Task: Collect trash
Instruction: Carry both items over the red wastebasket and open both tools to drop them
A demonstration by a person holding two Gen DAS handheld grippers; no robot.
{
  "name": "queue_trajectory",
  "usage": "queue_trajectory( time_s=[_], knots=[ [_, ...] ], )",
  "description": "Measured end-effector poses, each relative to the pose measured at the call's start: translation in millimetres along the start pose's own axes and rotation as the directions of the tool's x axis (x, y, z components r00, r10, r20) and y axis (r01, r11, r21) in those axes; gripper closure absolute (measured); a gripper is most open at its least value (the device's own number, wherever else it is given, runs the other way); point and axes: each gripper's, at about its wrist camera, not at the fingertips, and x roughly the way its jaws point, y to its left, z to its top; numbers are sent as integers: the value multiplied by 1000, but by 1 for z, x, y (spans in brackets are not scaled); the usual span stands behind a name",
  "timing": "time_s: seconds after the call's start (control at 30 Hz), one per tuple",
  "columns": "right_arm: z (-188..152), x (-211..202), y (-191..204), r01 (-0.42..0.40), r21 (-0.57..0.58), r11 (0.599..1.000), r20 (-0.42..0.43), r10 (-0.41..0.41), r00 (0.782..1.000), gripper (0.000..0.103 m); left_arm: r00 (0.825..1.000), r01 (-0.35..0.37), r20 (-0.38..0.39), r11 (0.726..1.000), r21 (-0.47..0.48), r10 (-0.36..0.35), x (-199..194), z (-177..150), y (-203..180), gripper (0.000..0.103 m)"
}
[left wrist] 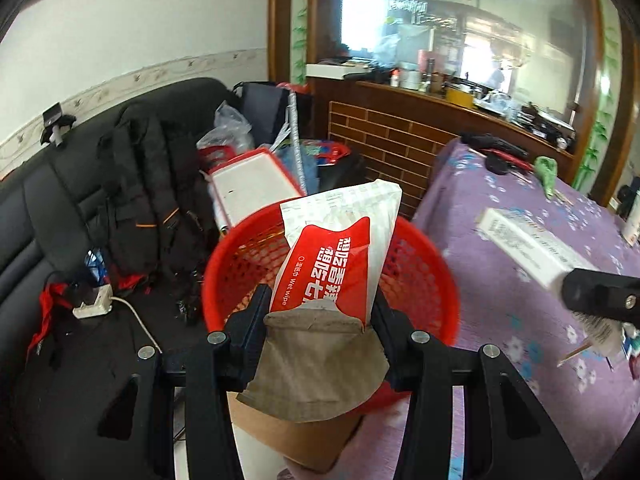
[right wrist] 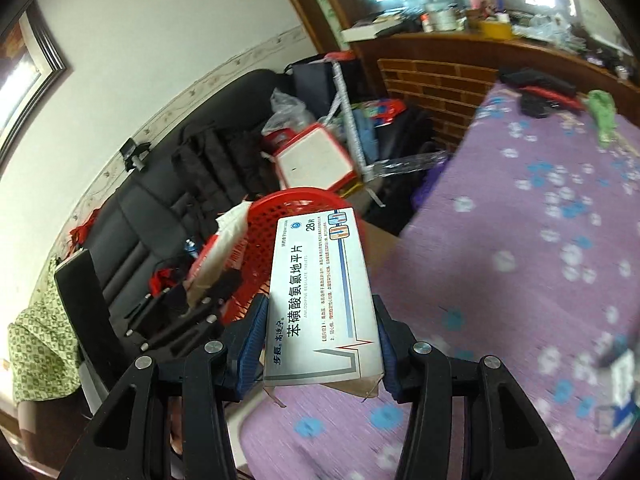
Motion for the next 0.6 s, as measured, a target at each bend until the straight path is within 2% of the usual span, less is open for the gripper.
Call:
queue_trajectory(
  time_s=[0.1, 0.23, 0.27, 0.3, 0.33, 0.37, 0.43, 0.6],
  knots=[
    [10, 21, 6, -2, 8, 1000, -15, 2, 1000, 49, 1000, -21, -11, 1000, -11, 21, 8, 3, 9, 57],
    [27, 45, 6, -1, 43, 999, 12, 1, 1000, 46, 999, -32, -18, 999, -12, 32, 18, 5, 13, 56],
    [31, 50, 5, -11, 52, 999, 12, 11, 1000, 38, 1000, -22, -20, 1000, -15, 22, 20, 6, 14, 52],
    [33, 56, 2, -22, 66, 998, 4, 22, 1000, 36, 999, -24, -27, 999, -22, 24, 22, 6, 15, 40],
    [33, 57, -1, -23, 84, 996, 3, 23, 1000, 36, 999, -31, -27, 999, -30, 30, 21, 6, 15, 35],
    [33, 57, -4, -28, 96, 995, 5, 28, 1000, 36, 999, -33, -22, 999, -39, 32, 20, 6, 16, 31],
    [30, 48, -9, -48, 100, 994, 13, 47, 999, 36, 1000, -22, -9, 999, -31, 22, 15, 6, 14, 31],
    [10, 0, -17, -19, 83, 996, 72, 14, 997, 36, 1000, 3, 22, 1000, -7, -2, -6, 1, -2, 31]
  ],
)
